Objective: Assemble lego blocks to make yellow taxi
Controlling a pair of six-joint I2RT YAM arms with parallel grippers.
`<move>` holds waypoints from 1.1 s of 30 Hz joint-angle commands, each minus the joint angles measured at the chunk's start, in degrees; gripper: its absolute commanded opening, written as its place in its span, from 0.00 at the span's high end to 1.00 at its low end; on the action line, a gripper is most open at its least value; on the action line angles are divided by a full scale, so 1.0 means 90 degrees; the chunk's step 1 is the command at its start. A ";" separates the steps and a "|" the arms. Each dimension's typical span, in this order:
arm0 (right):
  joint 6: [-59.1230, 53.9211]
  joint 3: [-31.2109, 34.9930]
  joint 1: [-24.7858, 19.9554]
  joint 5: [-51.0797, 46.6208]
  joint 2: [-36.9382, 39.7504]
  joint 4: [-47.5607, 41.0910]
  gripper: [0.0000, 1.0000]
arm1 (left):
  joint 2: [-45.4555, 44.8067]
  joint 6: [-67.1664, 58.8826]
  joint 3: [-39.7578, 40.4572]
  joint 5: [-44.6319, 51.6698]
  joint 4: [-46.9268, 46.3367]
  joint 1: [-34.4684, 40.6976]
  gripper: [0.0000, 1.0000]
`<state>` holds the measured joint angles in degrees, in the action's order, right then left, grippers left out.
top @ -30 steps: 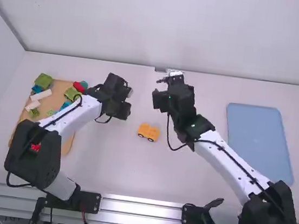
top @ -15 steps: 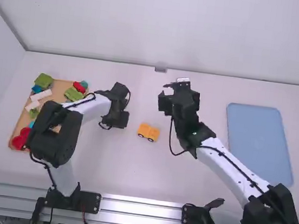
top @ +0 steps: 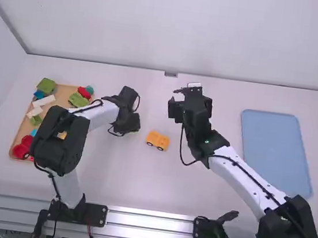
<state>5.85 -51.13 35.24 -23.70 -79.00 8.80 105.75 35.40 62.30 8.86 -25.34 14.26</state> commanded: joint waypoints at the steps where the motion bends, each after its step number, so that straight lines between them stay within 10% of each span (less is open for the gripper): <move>1: 0.0044 0.0012 0.0005 -0.0015 0.0129 0.0002 0.02 | 0.0066 0.2130 0.0005 0.0092 -0.0185 0.0036 0.98; 8: 0.0044 0.0012 -0.0002 -0.0015 0.0129 -0.0007 0.02 | 0.0073 0.6390 -0.0032 0.0083 -0.0940 0.0061 0.77; 22: 0.0046 0.0012 0.0005 -0.0012 0.0126 -0.0002 0.02 | 0.0073 0.8138 -0.0347 0.0313 -0.0362 0.0083 0.78; 26: 0.0044 0.0012 0.0005 -0.0012 0.0129 -0.0002 0.02 | 0.0073 0.8138 -0.0347 0.0233 -0.0270 0.0095 0.49; 29: 0.0044 0.0012 0.0005 -0.0010 0.0126 -0.0017 0.02 | 0.0073 0.8072 -0.0347 0.0245 -0.0129 0.0051 0.01; 33: 0.0046 0.0012 0.0007 -0.0010 0.0129 -0.0024 0.02 | 0.0073 0.8085 -0.0338 0.0253 -0.0078 0.0039 0.01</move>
<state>6.04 -51.13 35.24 -23.62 -79.00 8.75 105.75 107.63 59.61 10.85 -25.85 14.63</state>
